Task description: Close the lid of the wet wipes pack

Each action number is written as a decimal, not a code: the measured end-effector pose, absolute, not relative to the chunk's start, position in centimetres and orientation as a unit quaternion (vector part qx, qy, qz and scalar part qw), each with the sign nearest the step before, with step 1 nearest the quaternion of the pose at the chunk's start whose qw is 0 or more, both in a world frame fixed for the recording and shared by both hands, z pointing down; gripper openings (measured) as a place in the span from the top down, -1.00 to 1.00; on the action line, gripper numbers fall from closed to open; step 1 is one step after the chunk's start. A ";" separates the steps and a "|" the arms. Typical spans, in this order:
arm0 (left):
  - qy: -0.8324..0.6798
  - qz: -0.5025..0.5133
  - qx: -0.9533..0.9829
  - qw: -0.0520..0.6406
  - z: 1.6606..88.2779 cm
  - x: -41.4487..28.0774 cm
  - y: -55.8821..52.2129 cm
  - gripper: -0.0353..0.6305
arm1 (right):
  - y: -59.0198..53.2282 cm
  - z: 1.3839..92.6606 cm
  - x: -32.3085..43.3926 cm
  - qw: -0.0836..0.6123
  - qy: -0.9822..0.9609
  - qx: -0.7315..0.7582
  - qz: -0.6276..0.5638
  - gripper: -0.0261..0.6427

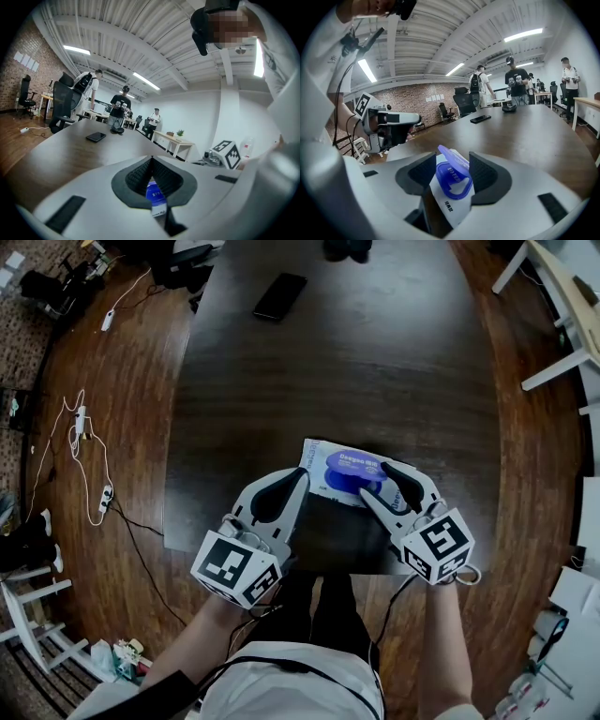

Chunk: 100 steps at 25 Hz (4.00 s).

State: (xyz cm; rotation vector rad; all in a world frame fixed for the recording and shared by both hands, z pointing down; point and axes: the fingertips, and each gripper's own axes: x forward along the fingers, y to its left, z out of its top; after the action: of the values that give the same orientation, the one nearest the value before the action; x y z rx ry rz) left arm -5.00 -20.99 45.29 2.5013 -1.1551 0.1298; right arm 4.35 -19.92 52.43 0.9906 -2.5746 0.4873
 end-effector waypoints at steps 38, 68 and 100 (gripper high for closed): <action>-0.413 0.052 0.887 0.199 45.6 -5.9 -20.4 0.89 | -15.9 58.4 0.8 0.318 -0.896 0.276 0.144 0.30; -0.391 -0.017 0.912 0.122 31.3 -5.7 -17.0 0.89 | -13.8 36.1 4.1 0.063 -0.895 0.424 0.126 0.31; -0.374 -0.050 0.923 0.077 27.7 -5.7 -2.4 0.89 | 2.6 29.3 4.9 0.018 -0.891 0.452 0.040 0.90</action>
State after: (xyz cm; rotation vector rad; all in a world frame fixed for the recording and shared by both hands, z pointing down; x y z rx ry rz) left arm -5.66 -2.45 27.75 2.7652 -1.1196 -0.1497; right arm 4.85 2.61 29.28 1.4045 -2.7659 0.1249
